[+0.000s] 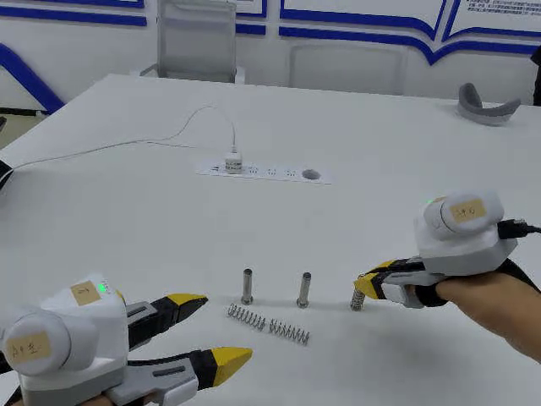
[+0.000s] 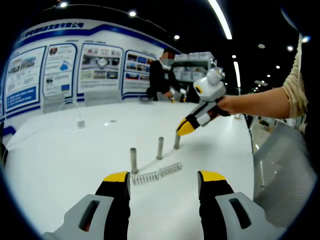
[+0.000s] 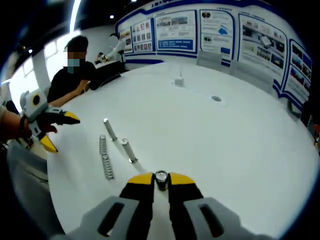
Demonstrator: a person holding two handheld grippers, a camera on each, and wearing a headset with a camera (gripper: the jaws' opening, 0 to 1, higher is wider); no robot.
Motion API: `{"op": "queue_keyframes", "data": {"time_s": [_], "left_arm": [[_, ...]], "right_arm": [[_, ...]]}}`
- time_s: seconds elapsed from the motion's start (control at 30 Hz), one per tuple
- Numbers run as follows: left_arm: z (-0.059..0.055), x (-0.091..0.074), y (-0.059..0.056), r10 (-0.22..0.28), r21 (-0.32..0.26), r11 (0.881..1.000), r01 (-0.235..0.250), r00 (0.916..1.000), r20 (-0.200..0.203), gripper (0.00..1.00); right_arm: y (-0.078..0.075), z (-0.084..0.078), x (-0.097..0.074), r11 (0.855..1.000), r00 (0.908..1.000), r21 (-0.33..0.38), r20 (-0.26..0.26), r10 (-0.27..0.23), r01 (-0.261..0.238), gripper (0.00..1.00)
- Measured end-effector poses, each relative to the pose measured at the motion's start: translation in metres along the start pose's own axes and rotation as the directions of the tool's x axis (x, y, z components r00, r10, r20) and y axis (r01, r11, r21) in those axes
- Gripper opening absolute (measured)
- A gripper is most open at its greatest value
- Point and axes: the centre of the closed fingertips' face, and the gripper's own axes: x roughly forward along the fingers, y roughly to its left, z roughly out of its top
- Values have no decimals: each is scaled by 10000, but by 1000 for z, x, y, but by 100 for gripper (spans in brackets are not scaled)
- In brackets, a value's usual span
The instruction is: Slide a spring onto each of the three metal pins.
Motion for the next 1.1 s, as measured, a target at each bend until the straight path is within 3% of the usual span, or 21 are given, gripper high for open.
{"op": "queue_keyframes", "data": {"time_s": [0.7, 1.1], "left_arm": [[1, 0, 1, 56, 8, 10000, -56, 10000, 60, 55], [1, 1, 0, 9, 40, 10000, -10, 10000, 65, 55]], "right_arm": [[0, -6, -4, 9992, 9998, -356, 29, -188, 189, 18], [14, -10, -18, 9988, 9998, -458, 124, -139, 144, 19]]}}
